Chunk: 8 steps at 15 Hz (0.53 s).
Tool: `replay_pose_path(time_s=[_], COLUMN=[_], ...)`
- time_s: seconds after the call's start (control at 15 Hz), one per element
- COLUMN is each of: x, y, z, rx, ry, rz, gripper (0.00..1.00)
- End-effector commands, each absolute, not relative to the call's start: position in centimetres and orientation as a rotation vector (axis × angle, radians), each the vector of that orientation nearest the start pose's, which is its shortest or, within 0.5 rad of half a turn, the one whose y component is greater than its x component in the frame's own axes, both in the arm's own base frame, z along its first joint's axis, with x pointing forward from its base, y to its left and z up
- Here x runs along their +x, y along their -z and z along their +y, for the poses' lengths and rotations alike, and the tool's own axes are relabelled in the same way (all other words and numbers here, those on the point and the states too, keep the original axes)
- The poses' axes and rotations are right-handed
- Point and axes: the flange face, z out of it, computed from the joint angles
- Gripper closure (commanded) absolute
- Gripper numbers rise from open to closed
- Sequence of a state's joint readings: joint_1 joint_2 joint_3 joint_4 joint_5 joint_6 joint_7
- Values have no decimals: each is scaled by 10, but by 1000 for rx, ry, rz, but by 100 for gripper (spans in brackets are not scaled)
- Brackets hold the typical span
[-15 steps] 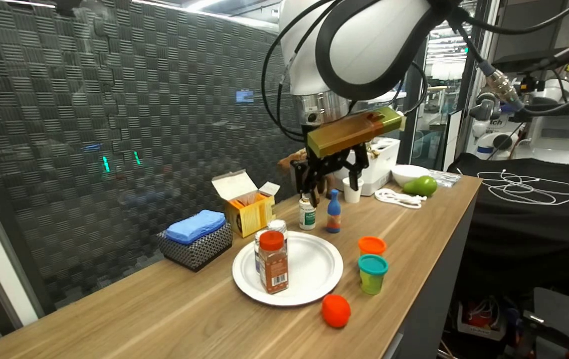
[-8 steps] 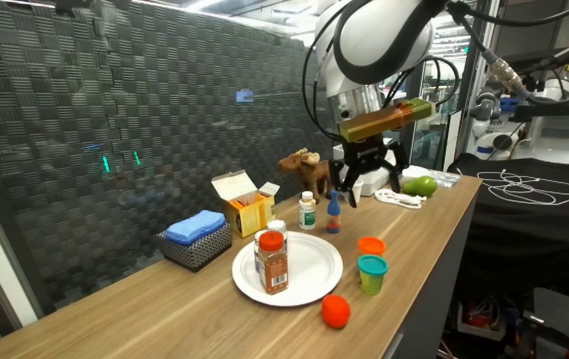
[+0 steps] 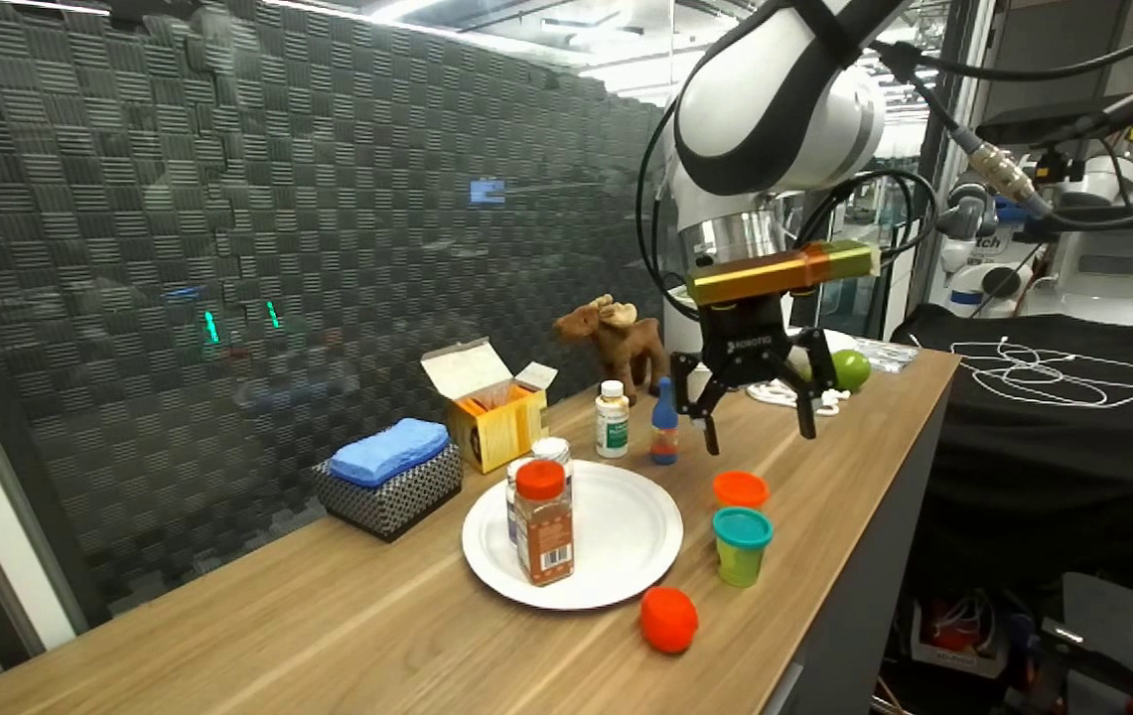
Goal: Pick up all the objects surrounding the white plate and arrange them on the plate
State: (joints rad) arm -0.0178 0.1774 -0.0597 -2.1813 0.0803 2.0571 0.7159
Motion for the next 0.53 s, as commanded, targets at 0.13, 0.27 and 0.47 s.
replay_pose_path(time_s=[0.13, 0.27, 0.47], x=[507, 503, 499], y=[-275, -269, -264], z=[-29, -29, -29], rx=[-2717, -2705, -2693], ry=[-192, -95, 8], rz=[1396, 1404, 1413], gripper=[0, 0, 0])
